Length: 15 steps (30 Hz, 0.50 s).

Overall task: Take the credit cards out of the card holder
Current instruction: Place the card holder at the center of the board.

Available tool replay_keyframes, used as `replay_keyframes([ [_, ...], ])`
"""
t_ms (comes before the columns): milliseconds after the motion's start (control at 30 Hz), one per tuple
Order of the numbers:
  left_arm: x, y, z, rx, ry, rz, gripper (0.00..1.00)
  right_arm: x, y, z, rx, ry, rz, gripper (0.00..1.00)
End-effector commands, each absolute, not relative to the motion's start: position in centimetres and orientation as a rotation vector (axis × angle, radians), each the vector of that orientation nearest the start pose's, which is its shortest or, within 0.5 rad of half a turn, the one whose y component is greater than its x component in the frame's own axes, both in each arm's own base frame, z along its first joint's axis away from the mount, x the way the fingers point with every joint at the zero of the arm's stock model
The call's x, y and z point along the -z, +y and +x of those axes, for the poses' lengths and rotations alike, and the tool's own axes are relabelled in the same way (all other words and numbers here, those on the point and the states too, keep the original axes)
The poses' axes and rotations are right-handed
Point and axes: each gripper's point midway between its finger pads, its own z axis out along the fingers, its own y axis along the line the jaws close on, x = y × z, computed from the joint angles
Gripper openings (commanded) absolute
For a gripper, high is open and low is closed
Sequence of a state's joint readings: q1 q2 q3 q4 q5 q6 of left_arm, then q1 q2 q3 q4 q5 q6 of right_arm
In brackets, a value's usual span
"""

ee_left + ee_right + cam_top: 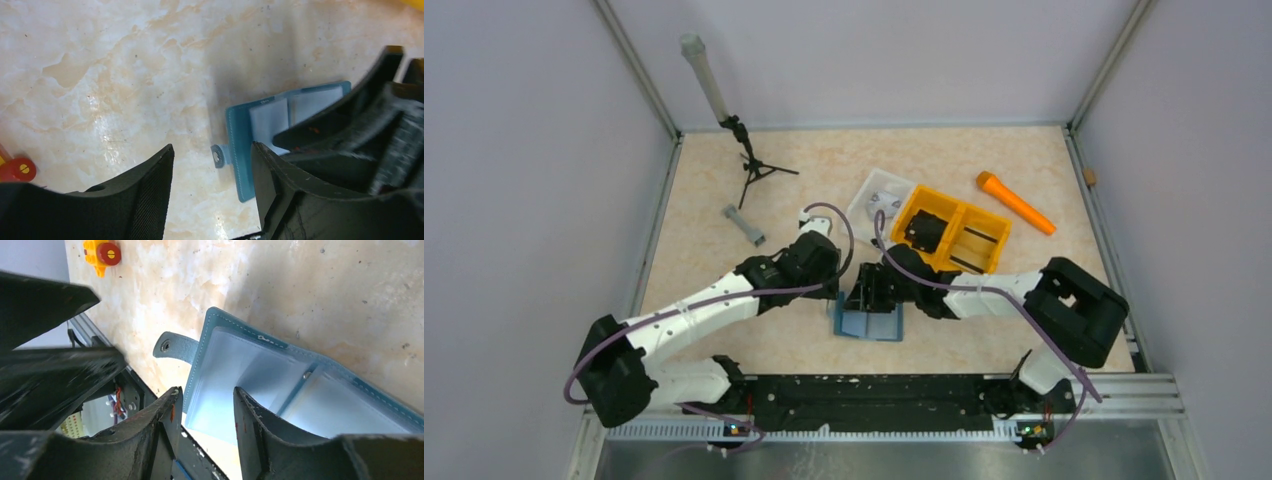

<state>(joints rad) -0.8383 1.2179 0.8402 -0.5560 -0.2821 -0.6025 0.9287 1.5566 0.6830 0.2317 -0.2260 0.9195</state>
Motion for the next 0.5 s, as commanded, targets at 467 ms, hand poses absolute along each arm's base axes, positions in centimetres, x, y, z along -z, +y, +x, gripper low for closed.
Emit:
replay_keyframes([
  [467,-13.9,-23.8,18.5,0.756,2.37,0.177,0.47,-8.3,37.7,19.4,-1.154,2.389,-0.262,0.46],
])
